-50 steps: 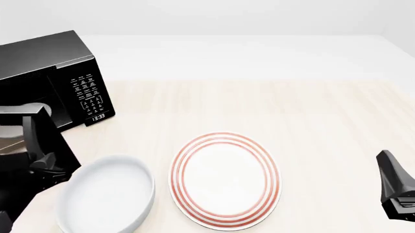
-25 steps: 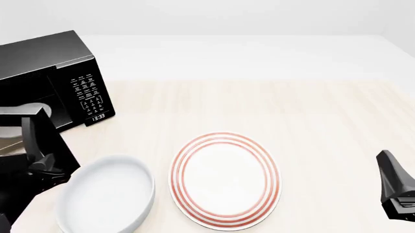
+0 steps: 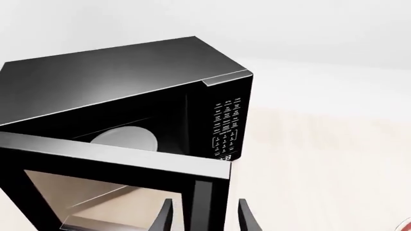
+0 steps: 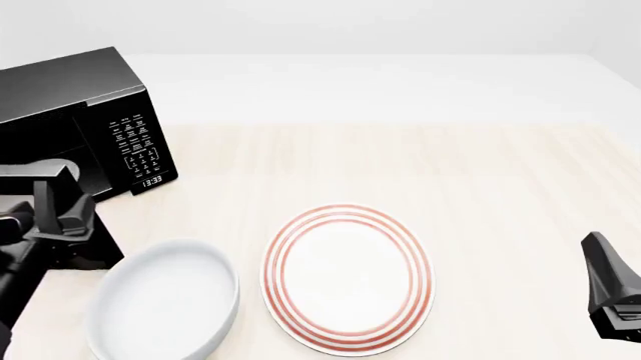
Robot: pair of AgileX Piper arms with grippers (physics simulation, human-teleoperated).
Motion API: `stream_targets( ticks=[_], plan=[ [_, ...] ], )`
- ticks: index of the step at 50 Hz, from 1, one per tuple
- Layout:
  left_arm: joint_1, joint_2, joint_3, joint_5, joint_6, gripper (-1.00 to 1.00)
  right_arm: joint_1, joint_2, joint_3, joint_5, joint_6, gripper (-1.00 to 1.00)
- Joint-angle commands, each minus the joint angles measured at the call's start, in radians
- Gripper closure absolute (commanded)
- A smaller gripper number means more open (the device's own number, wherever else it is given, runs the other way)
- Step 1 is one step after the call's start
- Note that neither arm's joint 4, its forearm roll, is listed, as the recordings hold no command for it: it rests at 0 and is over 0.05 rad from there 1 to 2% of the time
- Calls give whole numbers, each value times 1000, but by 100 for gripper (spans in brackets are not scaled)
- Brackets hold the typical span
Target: Open the microwave.
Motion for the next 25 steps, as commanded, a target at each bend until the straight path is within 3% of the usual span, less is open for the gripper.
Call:
stream_targets(
  ticks=[1,9,25],
  plan=[
    [15,-17,7,-19,-9,-100,0,0,0,0,0,-100],
    [5,-31,16,-12,-21,-100,0,0,0,0,0,-100],
    [0,-224,20,148,-15,-100,0,0,0,-1,0,-100]
  ],
)
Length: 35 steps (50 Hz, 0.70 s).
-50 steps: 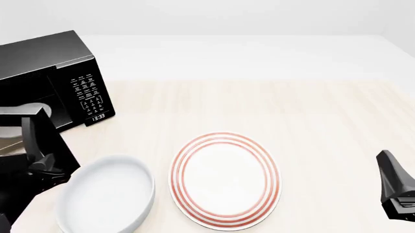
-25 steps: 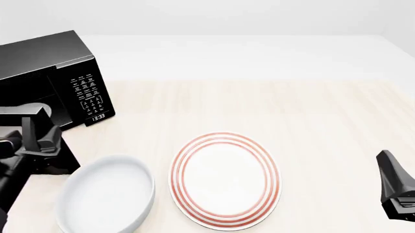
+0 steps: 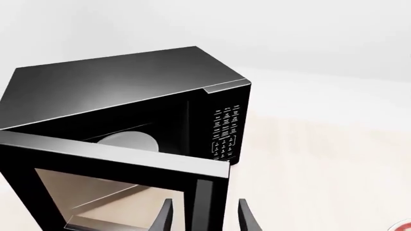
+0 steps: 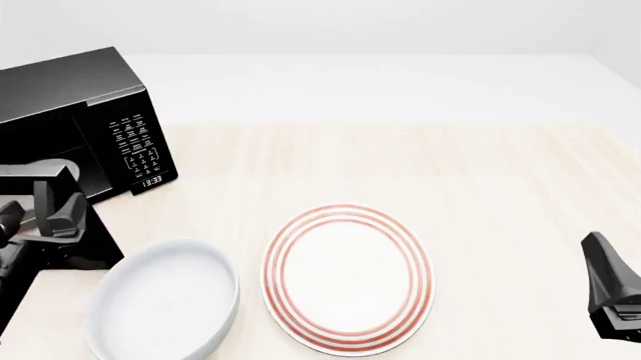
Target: Open the microwave.
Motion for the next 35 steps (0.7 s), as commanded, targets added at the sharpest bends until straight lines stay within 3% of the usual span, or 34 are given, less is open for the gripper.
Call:
stream_targets(
  ticks=[1,5,6,35],
  plan=[
    [-7,-122,1,99,5,-100,0,0,0,0,0,-100],
    [-4,-162,11,111,74,-100,0,0,0,0,0,-100],
    [-5,-173,8,129,51,-100,0,0,0,0,0,-100],
    [-28,-534,-14,463,61,-100,0,0,0,0,0,-100]
  ],
)
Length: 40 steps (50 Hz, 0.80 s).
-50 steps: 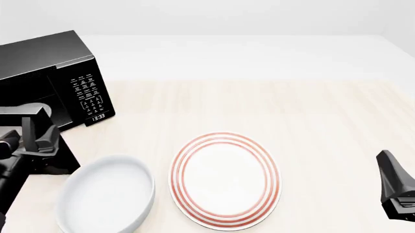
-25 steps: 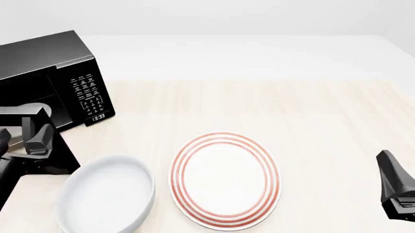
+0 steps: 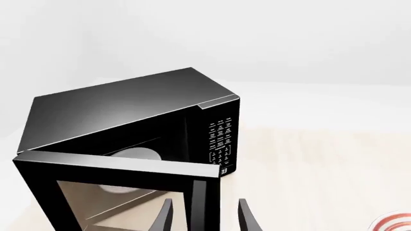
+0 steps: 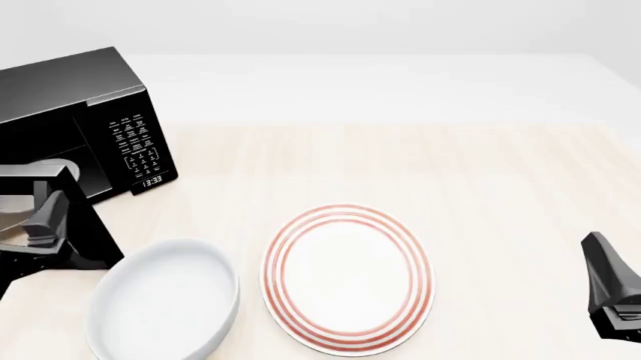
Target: Open the microwave.
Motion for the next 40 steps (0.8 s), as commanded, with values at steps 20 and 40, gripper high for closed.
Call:
stream_targets(
  ticks=[20,40],
  plan=[
    [-45,-366,-127,421,14,-100,0,0,0,0,0,-100],
    [-104,-492,-299,635,29,-100,0,0,0,0,0,-100]
  ],
)
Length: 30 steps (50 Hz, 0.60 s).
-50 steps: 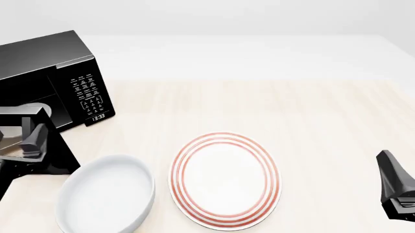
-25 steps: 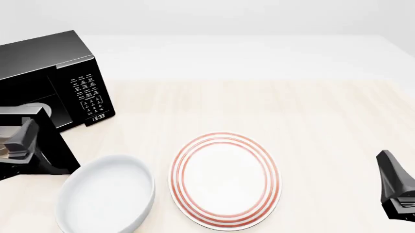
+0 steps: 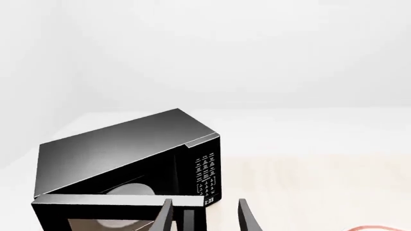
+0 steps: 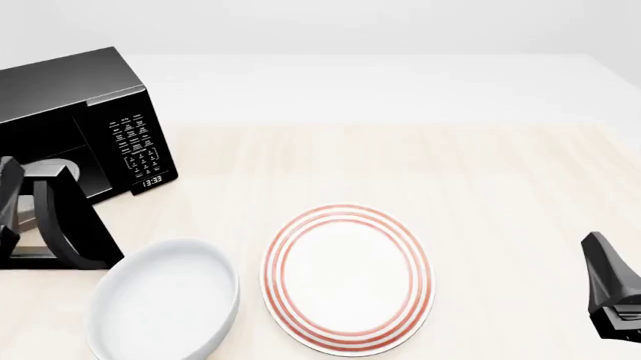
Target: Open the microwave.
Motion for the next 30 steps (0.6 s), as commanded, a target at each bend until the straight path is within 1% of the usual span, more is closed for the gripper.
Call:
stream_targets(
  ticks=[1,2,4,5,7,8,10,13,14,15,17,24,25,26,30],
  plan=[
    [-25,-51,-97,105,10,-100,0,0,0,0,0,-100],
    [-29,-56,-109,110,11,-100,0,0,0,0,0,-100],
    [-9,-63,-113,114,41,-100,0,0,0,0,0,-100],
    [-9,-63,-113,114,41,-100,0,0,0,0,0,-100],
    [-20,-56,-140,135,17,-100,0,0,0,0,0,-100],
    [-30,-40,-160,135,33,-100,0,0,0,0,0,-100],
    [-32,-18,-173,122,32,-100,0,0,0,0,0,-100],
    [-42,23,-202,109,48,-100,0,0,0,0,0,-100],
    [-46,29,-194,95,49,-100,0,0,0,0,0,-100],
    [-47,16,-147,60,52,-100,0,0,0,0,0,-100],
    [-49,31,-150,45,55,-100,0,0,0,0,0,-100],
    [-71,136,-218,24,67,-100,0,0,0,0,0,-100],
    [-73,155,-221,18,80,-100,0,0,0,0,0,-100],
    [-88,181,-234,10,111,-100,0,0,0,0,0,-100],
    [-73,233,-291,34,115,-100,0,0,0,0,0,-100]
  ],
)
